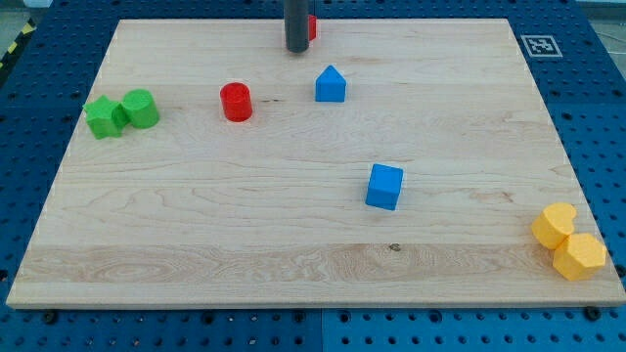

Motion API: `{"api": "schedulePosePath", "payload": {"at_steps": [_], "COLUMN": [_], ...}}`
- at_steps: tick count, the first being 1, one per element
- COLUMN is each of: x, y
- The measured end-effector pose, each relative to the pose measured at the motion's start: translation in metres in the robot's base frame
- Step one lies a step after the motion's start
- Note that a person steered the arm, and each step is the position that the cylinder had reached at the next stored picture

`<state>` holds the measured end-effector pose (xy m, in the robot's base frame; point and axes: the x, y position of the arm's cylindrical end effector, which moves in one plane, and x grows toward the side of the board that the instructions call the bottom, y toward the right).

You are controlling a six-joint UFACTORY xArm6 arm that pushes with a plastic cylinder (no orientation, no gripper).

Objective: Move the red circle towards bottom left of the red star

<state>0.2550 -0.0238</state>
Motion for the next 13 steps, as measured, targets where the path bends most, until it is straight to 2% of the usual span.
{"api": "schedulePosePath", "payload": {"at_steps": [3,7,13], "x": [0.032,0.066,0.172], "y": [0.011,-0.007,-0.008]}}
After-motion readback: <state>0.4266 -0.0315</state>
